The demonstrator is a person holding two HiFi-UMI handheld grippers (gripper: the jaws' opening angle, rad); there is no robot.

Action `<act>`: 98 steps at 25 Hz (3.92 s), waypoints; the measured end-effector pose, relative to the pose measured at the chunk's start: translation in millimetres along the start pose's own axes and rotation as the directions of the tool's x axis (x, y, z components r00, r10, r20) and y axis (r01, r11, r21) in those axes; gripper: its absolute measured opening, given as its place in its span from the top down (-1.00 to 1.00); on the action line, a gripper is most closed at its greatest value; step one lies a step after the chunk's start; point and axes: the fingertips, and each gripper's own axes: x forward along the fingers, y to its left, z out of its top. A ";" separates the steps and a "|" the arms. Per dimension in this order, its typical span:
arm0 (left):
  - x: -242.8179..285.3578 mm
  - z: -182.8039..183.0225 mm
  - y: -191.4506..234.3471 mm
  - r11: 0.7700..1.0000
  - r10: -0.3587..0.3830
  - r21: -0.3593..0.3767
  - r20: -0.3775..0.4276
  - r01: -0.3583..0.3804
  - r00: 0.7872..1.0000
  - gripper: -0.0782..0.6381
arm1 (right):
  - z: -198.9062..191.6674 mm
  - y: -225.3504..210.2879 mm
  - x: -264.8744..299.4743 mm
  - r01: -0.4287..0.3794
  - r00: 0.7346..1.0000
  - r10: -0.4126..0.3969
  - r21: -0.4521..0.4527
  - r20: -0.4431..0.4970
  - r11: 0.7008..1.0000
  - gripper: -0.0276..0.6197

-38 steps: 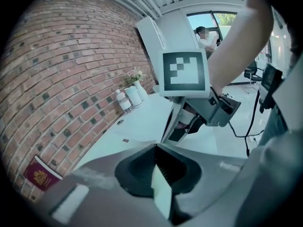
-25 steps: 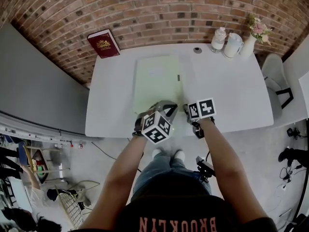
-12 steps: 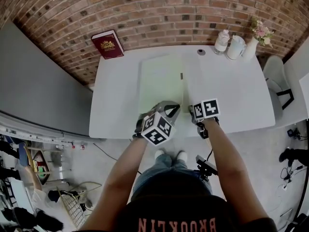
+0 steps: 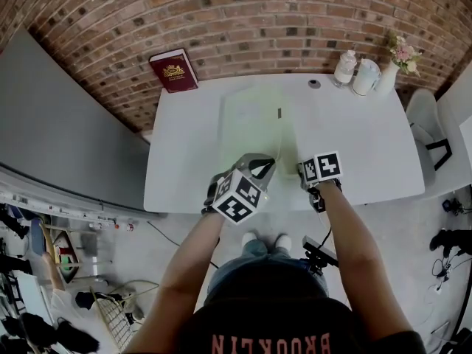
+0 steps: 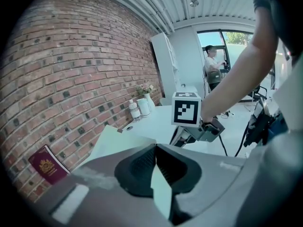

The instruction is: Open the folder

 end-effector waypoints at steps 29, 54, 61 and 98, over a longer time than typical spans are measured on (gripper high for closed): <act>-117.0 -17.3 78.8 0.940 0.286 -0.234 0.141 -0.249 0.948 0.78 | 1.7 0.3 2.7 0.018 0.994 -0.031 -0.111 -0.109 0.994 0.90; -190.0 -90.6 139.8 0.713 0.544 -0.542 0.026 -0.445 0.839 0.78 | -0.3 3.1 4.5 0.015 0.983 -0.055 -0.223 -0.175 0.975 0.90; -205.3 -120.1 150.2 0.610 0.601 -0.617 -0.049 -0.497 0.798 0.78 | 0.4 3.0 4.2 0.020 0.982 -0.063 -0.232 -0.181 0.972 0.90; -226.3 -285.5 196.1 0.381 0.585 -0.530 -0.497 -0.758 0.642 0.56 | -1.4 4.2 5.0 0.017 0.962 -0.096 -0.297 -0.256 0.955 0.90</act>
